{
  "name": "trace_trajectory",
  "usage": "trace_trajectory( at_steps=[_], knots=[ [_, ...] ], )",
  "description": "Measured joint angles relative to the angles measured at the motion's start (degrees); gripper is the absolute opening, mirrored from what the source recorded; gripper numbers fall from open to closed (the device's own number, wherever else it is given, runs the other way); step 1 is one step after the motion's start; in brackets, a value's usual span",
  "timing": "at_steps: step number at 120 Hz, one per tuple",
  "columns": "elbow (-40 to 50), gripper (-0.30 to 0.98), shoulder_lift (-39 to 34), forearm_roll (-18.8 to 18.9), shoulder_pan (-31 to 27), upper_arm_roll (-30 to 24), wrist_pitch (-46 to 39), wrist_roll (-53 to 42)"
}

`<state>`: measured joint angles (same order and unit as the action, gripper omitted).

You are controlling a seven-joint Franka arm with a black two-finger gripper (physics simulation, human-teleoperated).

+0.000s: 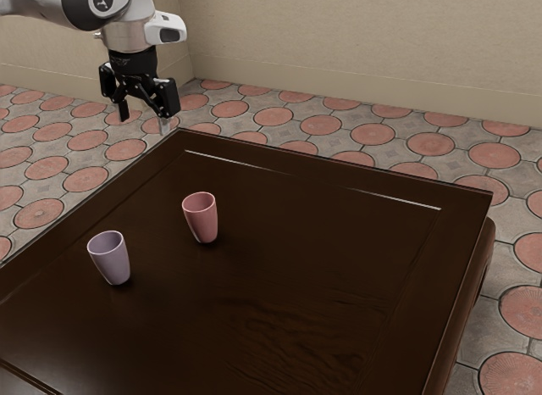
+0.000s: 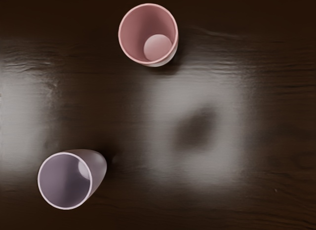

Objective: Place the right cup onto the left cup

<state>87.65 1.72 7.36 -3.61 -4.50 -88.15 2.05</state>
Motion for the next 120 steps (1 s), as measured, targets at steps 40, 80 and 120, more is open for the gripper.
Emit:
trace_trajectory(
  at_steps=[40, 80, 120],
  knots=[
    [-2.51, 0.69, 11.30, 1.22, 0.02, 0.84, -6.89, 0.42],
    [-4.01, 0.69, 24.26, 2.33, -0.26, 2.53, -19.68, -0.41],
    [-3.65, 0.69, 30.88, 0.20, -0.09, 1.32, -27.79, 0.12]
  ],
)
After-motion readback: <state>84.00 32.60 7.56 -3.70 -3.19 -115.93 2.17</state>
